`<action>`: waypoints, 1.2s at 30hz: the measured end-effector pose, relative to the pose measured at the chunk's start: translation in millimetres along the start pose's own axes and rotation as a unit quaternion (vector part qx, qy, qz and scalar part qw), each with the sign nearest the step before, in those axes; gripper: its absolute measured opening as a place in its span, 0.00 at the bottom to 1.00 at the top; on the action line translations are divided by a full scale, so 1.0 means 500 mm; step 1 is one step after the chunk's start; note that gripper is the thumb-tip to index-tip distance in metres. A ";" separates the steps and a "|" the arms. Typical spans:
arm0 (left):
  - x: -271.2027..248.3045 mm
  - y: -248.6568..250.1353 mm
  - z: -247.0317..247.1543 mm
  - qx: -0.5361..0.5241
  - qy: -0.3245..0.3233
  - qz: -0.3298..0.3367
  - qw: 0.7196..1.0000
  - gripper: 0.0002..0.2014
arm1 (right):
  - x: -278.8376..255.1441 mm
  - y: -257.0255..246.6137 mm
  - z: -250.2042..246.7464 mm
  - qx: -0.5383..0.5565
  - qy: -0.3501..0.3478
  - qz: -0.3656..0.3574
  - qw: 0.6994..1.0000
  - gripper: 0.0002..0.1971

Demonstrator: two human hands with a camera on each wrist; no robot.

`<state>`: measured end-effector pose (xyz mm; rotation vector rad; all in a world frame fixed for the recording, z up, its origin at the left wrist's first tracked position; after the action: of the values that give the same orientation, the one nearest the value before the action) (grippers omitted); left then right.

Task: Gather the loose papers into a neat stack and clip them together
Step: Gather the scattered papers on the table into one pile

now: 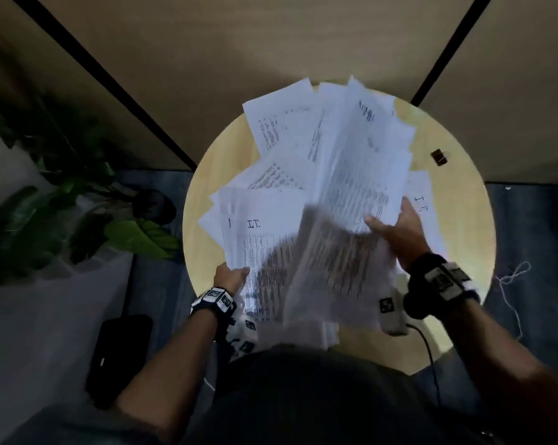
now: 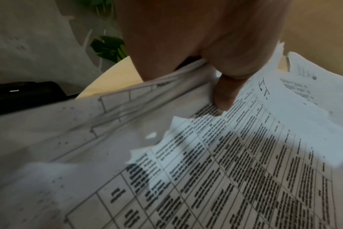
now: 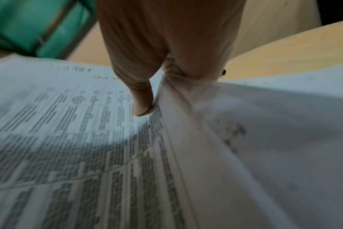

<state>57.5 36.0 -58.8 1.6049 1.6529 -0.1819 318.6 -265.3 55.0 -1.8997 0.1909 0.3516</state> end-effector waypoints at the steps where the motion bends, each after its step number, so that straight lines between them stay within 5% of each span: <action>1: -0.002 0.001 0.004 -0.028 -0.010 -0.004 1.000 0.26 | -0.008 0.032 0.024 -0.056 0.008 0.003 0.998 0.30; 5: -0.014 0.002 0.030 -0.133 -0.087 -0.044 0.986 0.37 | -0.072 0.131 0.137 -0.204 -0.067 0.050 0.975 0.29; 8: -0.009 0.009 0.026 -0.114 -0.092 -0.018 0.989 0.42 | -0.120 0.175 0.214 -0.235 -0.154 0.054 0.958 0.22; 13: 0.024 0.011 0.024 0.038 -0.058 0.114 0.991 0.21 | -0.149 0.193 0.280 -0.258 -0.245 0.036 0.934 0.20; 18: 0.040 0.014 -0.053 -0.001 0.070 0.087 0.994 0.17 | -0.001 0.141 0.225 -0.335 -0.170 -0.068 0.924 0.17; 24: 0.060 0.020 -0.149 -0.064 0.183 0.048 0.980 0.18 | 0.152 0.093 0.181 -0.476 -0.131 -0.210 0.844 0.25; 30: 0.099 -0.021 -0.136 0.017 0.161 0.017 0.987 0.20 | 0.174 0.096 0.233 -0.591 -0.183 -0.251 0.745 0.37; 33: 0.096 -0.028 -0.135 0.033 0.145 -0.021 0.989 0.25 | 0.170 0.108 0.246 -0.654 -0.166 -0.274 0.685 0.27; 35: 0.091 -0.026 -0.135 0.026 0.132 -0.031 0.990 0.31 | 0.169 0.110 0.253 -0.654 -0.158 -0.284 0.683 0.15; 36: 0.090 -0.026 -0.137 0.015 0.129 -0.036 0.991 0.32 | 0.172 0.106 0.251 -0.633 -0.150 -0.270 0.710 0.13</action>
<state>21.9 110.1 -46.8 1.6466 1.9149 -0.0378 365.0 -163.1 -60.3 -3.0347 -1.1062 0.4115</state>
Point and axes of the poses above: each hand's wrist, its own x-axis towards the middle knuckle, its own z-axis out of the palm, y = z × x, the point moved 9 cm from there along x, towards the middle knuckle, and after that the axes turned 14 degrees about y, right-handed, at the moved point
